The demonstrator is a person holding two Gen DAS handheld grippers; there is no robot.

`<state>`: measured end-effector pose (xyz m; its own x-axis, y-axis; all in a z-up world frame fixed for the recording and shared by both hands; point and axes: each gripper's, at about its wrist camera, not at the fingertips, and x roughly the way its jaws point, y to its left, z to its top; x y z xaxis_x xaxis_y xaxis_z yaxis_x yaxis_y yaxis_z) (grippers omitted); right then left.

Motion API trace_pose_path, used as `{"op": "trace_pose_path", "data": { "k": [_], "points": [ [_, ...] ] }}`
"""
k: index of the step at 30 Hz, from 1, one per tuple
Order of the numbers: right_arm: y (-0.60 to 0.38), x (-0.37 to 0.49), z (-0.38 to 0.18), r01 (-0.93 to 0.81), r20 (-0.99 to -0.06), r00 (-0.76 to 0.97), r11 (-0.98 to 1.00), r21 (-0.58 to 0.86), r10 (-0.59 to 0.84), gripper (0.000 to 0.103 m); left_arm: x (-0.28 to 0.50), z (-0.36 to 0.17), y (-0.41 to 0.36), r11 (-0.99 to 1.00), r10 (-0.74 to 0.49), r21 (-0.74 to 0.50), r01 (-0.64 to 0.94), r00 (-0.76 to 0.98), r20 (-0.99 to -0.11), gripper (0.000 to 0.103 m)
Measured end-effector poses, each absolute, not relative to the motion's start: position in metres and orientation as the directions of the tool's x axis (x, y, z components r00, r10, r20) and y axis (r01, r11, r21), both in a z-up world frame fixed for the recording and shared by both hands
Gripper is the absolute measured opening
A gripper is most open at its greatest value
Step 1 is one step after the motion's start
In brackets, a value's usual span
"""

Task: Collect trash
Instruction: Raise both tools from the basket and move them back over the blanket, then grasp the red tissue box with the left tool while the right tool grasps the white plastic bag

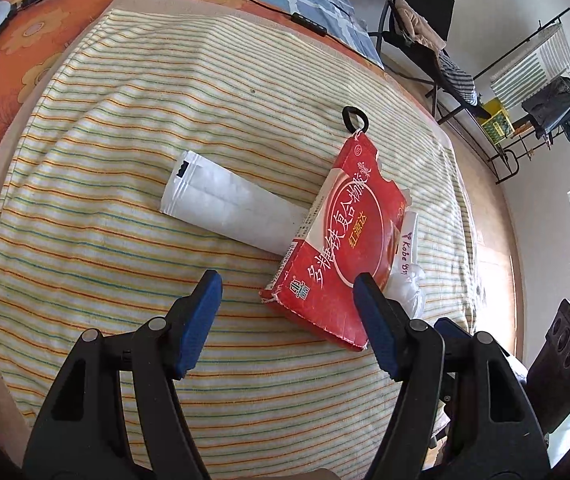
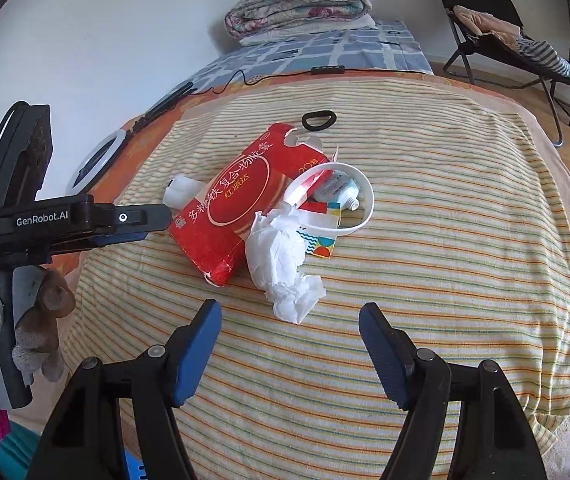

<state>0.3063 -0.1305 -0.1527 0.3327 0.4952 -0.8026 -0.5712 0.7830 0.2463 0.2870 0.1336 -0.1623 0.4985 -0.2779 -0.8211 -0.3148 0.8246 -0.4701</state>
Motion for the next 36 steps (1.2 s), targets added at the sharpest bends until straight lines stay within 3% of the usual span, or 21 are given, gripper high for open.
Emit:
{"op": "trace_pose_path", "data": {
  "k": [6,13,15,17,24,29,32,36],
  "points": [
    [-0.122,0.317,-0.161,-0.572,-0.809,0.317,0.780,0.254,0.495,0.071,0.297,-0.179,0.139,0.755,-0.367,-0.566,-0.332,0.502,-0.783,0.070],
    [-0.114,0.326,-0.173,-0.573,-0.819,0.288,0.774,0.269,0.497,0.058,0.296,-0.181,0.139,0.728,-0.387,-0.602,-0.328,0.529,-0.756,0.070],
    [-0.114,0.328,-0.175,-0.568,-0.818,0.282,0.775,0.278,0.501,0.057,0.294,-0.180,0.139,0.725,-0.394,-0.610,-0.319,0.534,-0.748,0.060],
    [-0.114,0.330,-0.176,-0.562,-0.818,0.277,0.776,0.287,0.504,0.056,0.295,-0.178,0.136,0.741,-0.390,-0.596,-0.310,0.524,-0.757,0.040],
    [-0.116,0.333,-0.174,-0.554,-0.813,0.277,0.776,0.301,0.512,0.049,0.292,-0.158,0.120,0.777,-0.381,-0.579,-0.247,0.548,-0.745,0.030],
    [-0.123,0.338,-0.179,-0.527,-0.817,0.267,0.787,0.321,0.512,0.032,0.291,-0.147,0.108,0.848,-0.310,-0.482,-0.220,0.533,-0.787,0.028],
    [-0.130,0.340,-0.178,-0.514,-0.812,0.266,0.789,0.336,0.519,0.024,0.283,-0.149,0.107,0.846,-0.314,-0.487,-0.219,0.533,-0.786,0.026],
    [-0.136,0.340,-0.172,-0.513,-0.812,0.286,0.797,0.319,0.509,0.019,0.263,-0.149,0.112,0.847,-0.294,-0.477,-0.233,0.542,-0.787,0.026]
  ]
}}
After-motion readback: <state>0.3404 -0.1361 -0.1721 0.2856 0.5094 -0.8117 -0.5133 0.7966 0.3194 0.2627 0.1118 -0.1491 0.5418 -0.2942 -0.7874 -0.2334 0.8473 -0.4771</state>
